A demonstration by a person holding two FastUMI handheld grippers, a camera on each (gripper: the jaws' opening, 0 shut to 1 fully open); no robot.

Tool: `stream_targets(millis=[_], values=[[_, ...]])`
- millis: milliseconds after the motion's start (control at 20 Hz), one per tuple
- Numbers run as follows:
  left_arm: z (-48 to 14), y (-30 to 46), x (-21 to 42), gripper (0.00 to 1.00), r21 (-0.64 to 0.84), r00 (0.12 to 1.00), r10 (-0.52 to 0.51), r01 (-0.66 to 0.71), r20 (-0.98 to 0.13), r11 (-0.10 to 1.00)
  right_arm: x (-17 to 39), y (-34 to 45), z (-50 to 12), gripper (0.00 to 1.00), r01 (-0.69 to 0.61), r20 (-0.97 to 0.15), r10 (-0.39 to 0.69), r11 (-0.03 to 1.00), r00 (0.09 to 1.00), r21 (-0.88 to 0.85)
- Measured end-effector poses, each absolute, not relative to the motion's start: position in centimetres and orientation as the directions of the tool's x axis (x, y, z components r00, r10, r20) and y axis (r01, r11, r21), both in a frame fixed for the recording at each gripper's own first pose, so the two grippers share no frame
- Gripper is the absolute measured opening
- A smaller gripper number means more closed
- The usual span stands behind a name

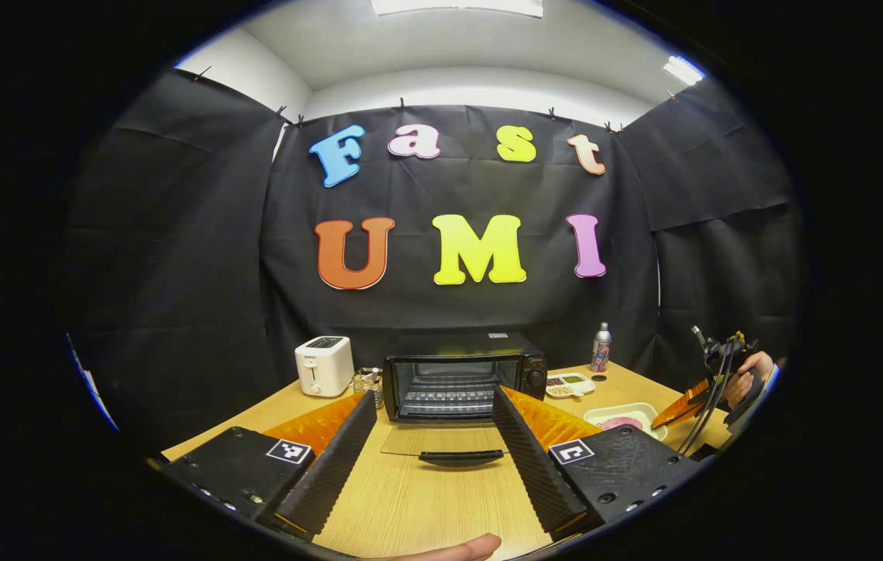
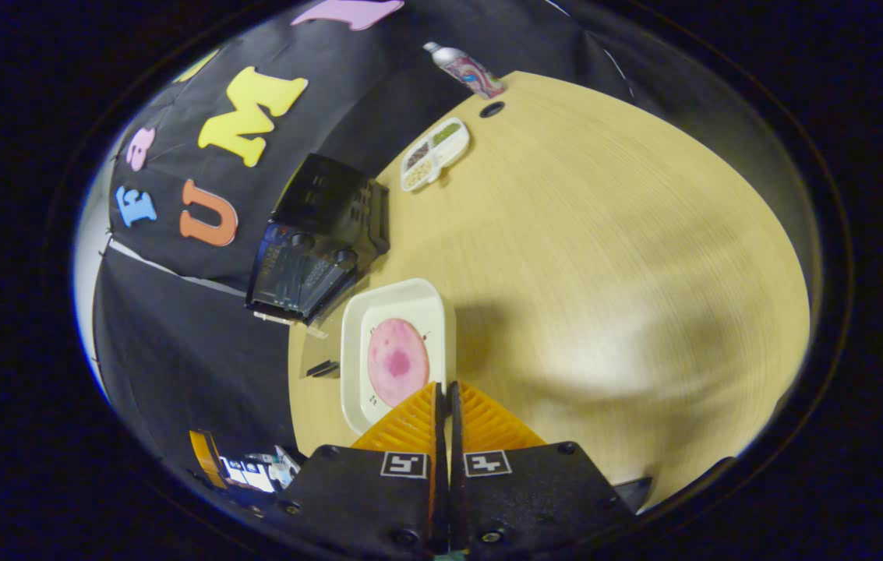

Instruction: Open the electric oven with the left hand, put the food in, and close the electric oven.

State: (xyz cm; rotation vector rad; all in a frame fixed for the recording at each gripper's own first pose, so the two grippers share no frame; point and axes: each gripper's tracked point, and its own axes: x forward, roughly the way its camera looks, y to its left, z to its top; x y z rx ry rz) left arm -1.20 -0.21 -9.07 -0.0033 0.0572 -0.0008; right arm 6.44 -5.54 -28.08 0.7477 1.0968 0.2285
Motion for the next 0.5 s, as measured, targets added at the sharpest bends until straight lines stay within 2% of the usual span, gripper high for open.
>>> stream_targets(millis=[100,150,250,300,400,500], values=[[-8.8,0.7,-1.6,0.95,-0.012,0.999,0.005,-0.006,-0.050,1.000,6.4,-2.8,-25.7,0.04,0.142,-0.703,0.542,0.737,0.460,0.660],[-8.9,1.2,-1.8,0.95,-0.015,0.999,0.006,-0.007,-0.049,1.000,6.4,-1.5,-24.7,0.01,0.120,-0.696,0.554,0.737,0.457,0.665],[-8.9,2.3,-2.1,0.95,-0.015,0.999,0.014,-0.014,-0.045,1.000,6.7,1.3,-23.4,0.04,0.083,-0.691,0.569,0.742,0.446,0.665],[-8.8,3.0,-2.4,0.95,-0.014,0.999,0.020,-0.021,-0.042,1.000,6.9,2.6,-22.9,0.01,0.070,-0.690,0.573,0.745,0.442,0.663],[-8.9,4.1,-2.7,0.95,-0.016,0.999,0.030,-0.030,-0.038,0.999,8.1,5.7,-22.9,0.04,0.051,-0.689,0.583,0.746,0.430,0.664],[-9.0,5.4,-3.0,0.95,-0.019,0.998,0.044,-0.045,-0.035,0.999,9.1,8.9,-22.9,0.01,0.037,-0.687,0.596,0.744,0.416,0.667]])
